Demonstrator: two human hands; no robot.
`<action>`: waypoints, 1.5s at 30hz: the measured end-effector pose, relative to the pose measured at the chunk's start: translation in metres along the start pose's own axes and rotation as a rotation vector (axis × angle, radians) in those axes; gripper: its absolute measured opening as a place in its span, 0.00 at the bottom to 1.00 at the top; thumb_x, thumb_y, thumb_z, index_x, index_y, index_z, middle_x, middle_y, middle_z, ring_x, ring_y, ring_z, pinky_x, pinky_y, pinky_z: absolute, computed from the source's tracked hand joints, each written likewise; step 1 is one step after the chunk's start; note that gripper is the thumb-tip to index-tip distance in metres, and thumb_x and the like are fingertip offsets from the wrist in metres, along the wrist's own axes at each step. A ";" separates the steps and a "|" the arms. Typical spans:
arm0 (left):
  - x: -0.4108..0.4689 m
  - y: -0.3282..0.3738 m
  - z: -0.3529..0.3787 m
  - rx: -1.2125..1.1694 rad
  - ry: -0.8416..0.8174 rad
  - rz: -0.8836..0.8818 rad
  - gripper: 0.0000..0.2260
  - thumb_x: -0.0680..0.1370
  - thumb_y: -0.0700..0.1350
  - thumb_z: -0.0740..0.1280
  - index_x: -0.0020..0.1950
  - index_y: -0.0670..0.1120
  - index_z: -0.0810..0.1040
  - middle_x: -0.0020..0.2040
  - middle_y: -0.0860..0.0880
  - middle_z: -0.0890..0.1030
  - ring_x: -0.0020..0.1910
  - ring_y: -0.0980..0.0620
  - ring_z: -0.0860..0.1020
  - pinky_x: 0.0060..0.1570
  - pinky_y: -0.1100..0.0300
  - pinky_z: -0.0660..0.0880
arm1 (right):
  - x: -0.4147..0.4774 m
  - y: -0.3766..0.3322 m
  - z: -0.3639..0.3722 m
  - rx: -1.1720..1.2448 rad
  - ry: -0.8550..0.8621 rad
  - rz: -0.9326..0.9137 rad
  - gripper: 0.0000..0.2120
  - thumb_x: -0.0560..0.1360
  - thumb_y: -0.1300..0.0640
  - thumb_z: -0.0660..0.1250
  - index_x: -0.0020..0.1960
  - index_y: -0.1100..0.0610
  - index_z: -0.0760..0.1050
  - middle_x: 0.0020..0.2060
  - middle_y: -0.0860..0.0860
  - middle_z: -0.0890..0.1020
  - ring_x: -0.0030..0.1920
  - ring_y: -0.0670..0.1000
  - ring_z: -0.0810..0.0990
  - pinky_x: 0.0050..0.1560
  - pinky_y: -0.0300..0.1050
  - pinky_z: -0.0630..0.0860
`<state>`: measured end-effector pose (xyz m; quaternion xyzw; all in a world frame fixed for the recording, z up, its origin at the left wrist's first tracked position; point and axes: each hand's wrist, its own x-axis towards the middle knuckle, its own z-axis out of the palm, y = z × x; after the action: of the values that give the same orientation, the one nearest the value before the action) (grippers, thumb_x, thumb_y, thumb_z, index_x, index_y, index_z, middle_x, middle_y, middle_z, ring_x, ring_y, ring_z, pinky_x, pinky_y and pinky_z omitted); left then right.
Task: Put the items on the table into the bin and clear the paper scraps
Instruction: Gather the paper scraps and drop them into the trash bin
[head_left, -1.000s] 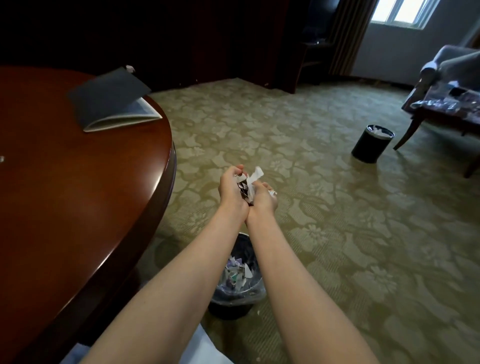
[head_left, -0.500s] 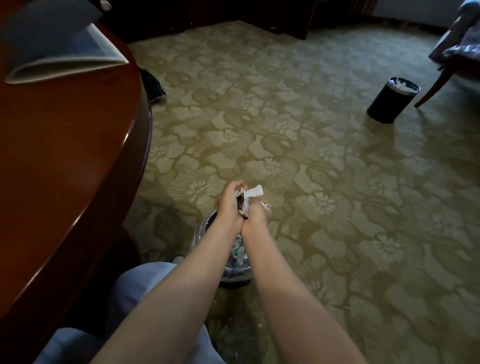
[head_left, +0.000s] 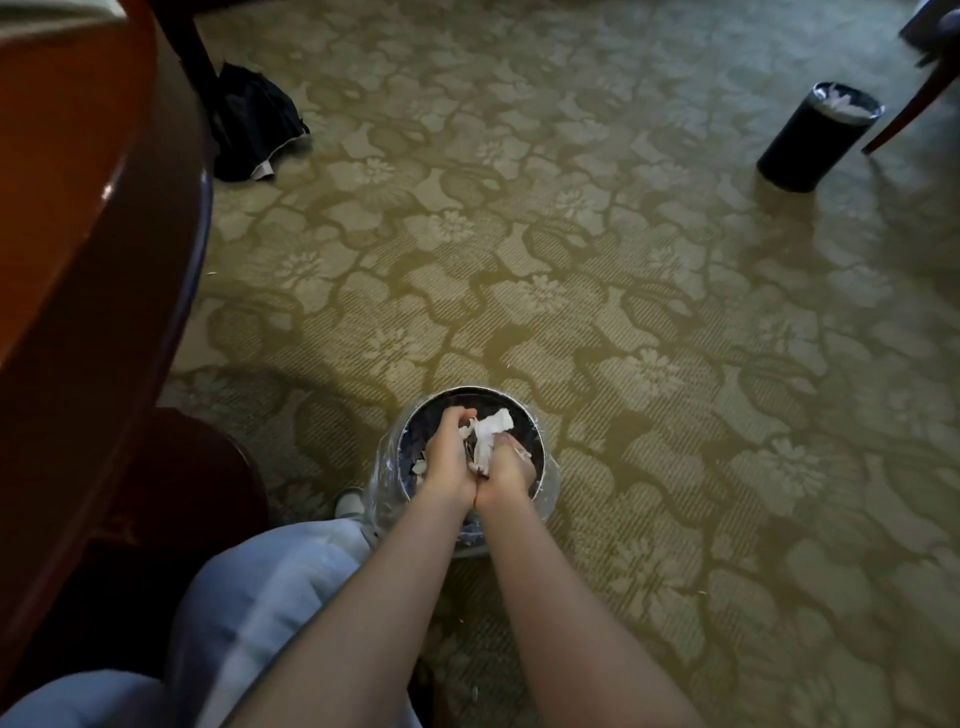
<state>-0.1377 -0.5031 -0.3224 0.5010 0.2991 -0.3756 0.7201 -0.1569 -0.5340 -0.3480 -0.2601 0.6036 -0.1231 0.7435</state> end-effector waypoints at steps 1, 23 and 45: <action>0.004 -0.001 -0.001 -0.014 0.006 -0.015 0.12 0.78 0.45 0.60 0.35 0.45 0.72 0.27 0.49 0.78 0.31 0.50 0.74 0.32 0.59 0.71 | 0.005 0.002 -0.001 0.022 0.024 0.013 0.06 0.74 0.63 0.65 0.38 0.59 0.74 0.40 0.57 0.81 0.44 0.58 0.81 0.52 0.55 0.79; 0.024 0.000 -0.003 0.030 0.124 -0.129 0.15 0.80 0.43 0.54 0.35 0.40 0.70 0.27 0.43 0.77 0.35 0.46 0.72 0.38 0.55 0.69 | 0.070 0.027 -0.011 0.077 -0.046 0.236 0.21 0.76 0.53 0.63 0.66 0.62 0.70 0.59 0.62 0.78 0.57 0.62 0.78 0.48 0.53 0.78; -0.052 0.040 0.003 0.218 -0.012 0.032 0.18 0.82 0.45 0.53 0.71 0.43 0.65 0.73 0.41 0.64 0.73 0.43 0.61 0.69 0.51 0.60 | -0.010 -0.035 -0.028 -0.001 -0.171 0.101 0.23 0.81 0.53 0.56 0.73 0.62 0.60 0.71 0.62 0.65 0.71 0.59 0.65 0.69 0.52 0.63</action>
<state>-0.1321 -0.4853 -0.2596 0.5790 0.2441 -0.3972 0.6689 -0.1820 -0.5653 -0.3248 -0.2395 0.5505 -0.0625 0.7973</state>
